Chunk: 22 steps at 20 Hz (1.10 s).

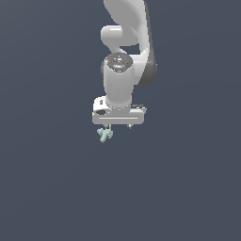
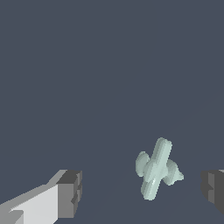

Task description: Pick up the object and move it to a goal position.

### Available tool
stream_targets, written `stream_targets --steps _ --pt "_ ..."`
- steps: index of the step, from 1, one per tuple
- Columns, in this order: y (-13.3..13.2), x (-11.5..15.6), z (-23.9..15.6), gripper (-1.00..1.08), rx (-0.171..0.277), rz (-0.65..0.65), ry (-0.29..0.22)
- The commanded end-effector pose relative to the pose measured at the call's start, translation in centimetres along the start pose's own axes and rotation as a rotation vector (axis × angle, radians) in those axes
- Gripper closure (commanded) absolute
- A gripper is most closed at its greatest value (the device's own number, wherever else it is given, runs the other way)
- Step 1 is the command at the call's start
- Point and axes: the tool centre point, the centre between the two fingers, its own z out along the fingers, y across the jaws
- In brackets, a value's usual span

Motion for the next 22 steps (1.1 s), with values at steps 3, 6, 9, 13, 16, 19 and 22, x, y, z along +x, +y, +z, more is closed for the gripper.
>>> stream_targets --steps 3,6,9,13,16,19,22 --pt "0.2 -0.1 0.3 -0.92 0.001 -0.008 -0.001" --pt "0.5 -0.3 0.7 -0.92 0.001 -0.026 -0.001" --pt "0.9 -0.6 1.4 -0.92 0.003 -0.051 0.0" --pt "1.8 -1.2 2.6 -0.92 0.006 -0.099 0.0" --pt "2.6 -1.9 3.7 -0.92 0.009 -0.145 0.001" --pt "3.5 -2.7 5.1 -0.92 0.012 -0.199 0.003" --pt "4.4 -3.5 6.4 -0.92 0.015 -0.255 0.004"
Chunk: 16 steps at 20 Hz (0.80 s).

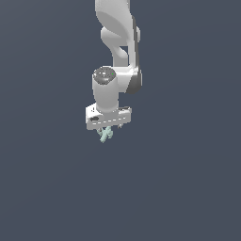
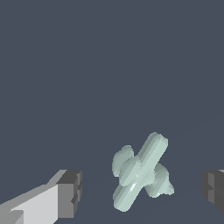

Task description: Pick up the object and move it to a goal position.

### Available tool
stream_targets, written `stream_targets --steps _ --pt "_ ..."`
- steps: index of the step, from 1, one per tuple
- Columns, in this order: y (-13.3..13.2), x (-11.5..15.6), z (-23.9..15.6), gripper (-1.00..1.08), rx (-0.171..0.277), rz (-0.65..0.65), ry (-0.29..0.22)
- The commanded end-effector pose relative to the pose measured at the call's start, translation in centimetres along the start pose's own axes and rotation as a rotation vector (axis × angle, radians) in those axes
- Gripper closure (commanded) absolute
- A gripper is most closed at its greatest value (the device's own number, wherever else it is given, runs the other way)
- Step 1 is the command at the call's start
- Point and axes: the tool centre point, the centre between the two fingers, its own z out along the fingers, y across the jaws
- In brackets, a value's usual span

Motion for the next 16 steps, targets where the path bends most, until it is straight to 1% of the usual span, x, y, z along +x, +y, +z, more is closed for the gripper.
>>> stream_targets --steps 1,8,16 --pt "0.6 -0.9 1.0 -0.92 0.002 -0.045 0.002" --pt "1.6 -2.8 3.1 -0.92 0.007 -0.137 0.005" --pt "2.0 -3.8 4.1 -0.92 0.009 -0.183 0.007"
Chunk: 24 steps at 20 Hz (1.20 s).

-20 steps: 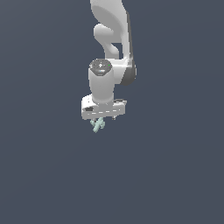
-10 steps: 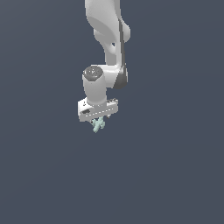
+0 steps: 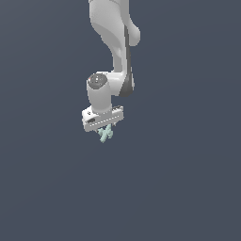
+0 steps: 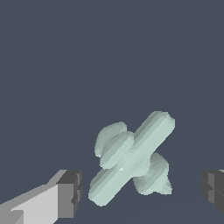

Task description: Pick up the object and move it to a goal position.

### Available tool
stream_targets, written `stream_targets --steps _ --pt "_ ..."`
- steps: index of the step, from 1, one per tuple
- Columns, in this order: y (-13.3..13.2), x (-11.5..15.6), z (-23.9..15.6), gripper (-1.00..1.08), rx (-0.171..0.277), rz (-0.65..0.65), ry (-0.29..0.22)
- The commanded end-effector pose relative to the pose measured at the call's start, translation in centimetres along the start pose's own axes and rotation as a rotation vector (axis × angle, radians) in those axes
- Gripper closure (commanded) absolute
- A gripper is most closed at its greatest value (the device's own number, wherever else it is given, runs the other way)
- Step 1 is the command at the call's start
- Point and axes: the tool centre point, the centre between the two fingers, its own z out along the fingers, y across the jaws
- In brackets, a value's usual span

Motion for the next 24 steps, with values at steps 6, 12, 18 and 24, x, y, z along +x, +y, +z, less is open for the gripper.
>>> stream_targets --steps 6,12,18,24 --pt "0.0 -0.1 0.4 -0.92 0.0 -0.005 0.0" --pt "0.0 -0.2 2.7 -0.92 0.0 -0.007 0.001" --pt "0.0 -0.2 4.9 -0.92 0.0 -0.008 0.001" --pt "0.0 -0.2 5.2 1.08 0.0 -0.008 0.001"
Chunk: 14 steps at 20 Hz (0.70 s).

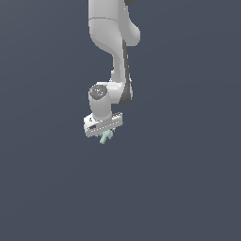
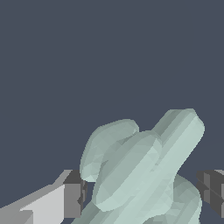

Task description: Pick up the object and move it to a goal position.

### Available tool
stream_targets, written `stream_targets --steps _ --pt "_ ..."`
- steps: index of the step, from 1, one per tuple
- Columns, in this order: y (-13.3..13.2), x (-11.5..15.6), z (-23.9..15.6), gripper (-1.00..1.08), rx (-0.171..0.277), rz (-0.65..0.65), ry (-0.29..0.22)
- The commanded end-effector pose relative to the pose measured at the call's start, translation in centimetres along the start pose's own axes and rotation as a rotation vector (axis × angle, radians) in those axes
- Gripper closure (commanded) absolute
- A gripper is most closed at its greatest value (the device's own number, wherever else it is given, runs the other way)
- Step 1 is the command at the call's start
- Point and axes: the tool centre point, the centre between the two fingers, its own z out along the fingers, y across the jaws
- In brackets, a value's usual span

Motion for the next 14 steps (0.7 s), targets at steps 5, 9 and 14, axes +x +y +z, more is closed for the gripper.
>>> stream_targets --steps 5,9,14 --pt "-0.3 -0.1 0.4 1.08 0.005 -0.003 -0.006" --pt "0.0 -0.1 0.0 1.08 0.0 0.001 -0.001" --pt "-0.5 0.1 -0.8 1.08 0.0 0.001 -0.001"
